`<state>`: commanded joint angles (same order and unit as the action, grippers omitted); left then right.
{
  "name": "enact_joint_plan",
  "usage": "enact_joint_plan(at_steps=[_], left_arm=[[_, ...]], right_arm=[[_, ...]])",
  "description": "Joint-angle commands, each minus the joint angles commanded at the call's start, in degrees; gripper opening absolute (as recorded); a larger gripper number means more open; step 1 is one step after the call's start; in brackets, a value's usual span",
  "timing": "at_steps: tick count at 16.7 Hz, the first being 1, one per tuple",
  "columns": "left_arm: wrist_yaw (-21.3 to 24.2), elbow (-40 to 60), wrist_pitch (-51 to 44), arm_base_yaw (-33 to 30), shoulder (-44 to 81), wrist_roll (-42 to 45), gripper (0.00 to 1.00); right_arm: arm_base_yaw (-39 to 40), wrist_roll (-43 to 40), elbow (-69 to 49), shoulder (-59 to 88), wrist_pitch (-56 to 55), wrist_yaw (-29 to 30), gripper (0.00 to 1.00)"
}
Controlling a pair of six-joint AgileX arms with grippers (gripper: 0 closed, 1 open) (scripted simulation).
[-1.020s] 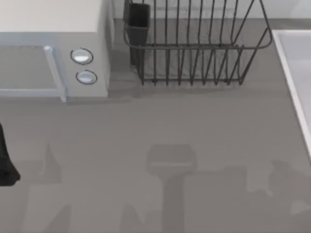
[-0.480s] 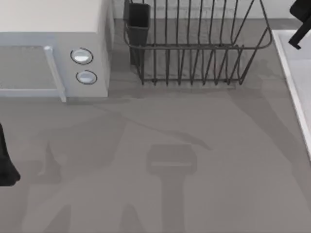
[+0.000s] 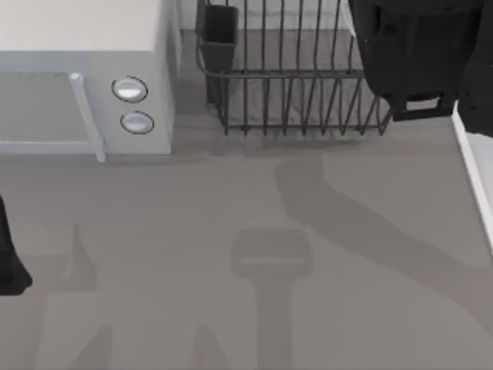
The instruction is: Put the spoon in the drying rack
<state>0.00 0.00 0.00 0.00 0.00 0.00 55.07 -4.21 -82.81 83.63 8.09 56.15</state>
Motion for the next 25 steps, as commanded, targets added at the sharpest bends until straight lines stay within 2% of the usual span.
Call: enact_joint_plan(at_steps=[4, 12, 16, 22, 25], left_arm=[[0.00, 0.00, 0.00, 0.00, 0.00, 0.00, 1.00], [0.00, 0.00, 0.00, 0.00, 0.00, 0.00, 1.00], [0.00, 0.00, 0.00, 0.00, 0.00, 0.00, 1.00], [0.00, 0.00, 0.00, 0.00, 0.00, 0.00, 1.00], [0.00, 0.00, 0.00, 0.00, 0.00, 0.00, 1.00]], right_arm=[[4.29, 5.86, 0.44, -1.03, -6.56, 4.53, 0.00], [2.81, 5.97, 0.44, 1.31, -8.73, 3.47, 0.00], [-2.97, 5.75, 1.45, 11.04, -19.65, -1.86, 0.00], [-14.53, 5.54, 4.83, 28.16, -42.11, -13.57, 0.00], [-18.34, 5.28, 6.23, 32.89, -47.60, -17.50, 0.00]])
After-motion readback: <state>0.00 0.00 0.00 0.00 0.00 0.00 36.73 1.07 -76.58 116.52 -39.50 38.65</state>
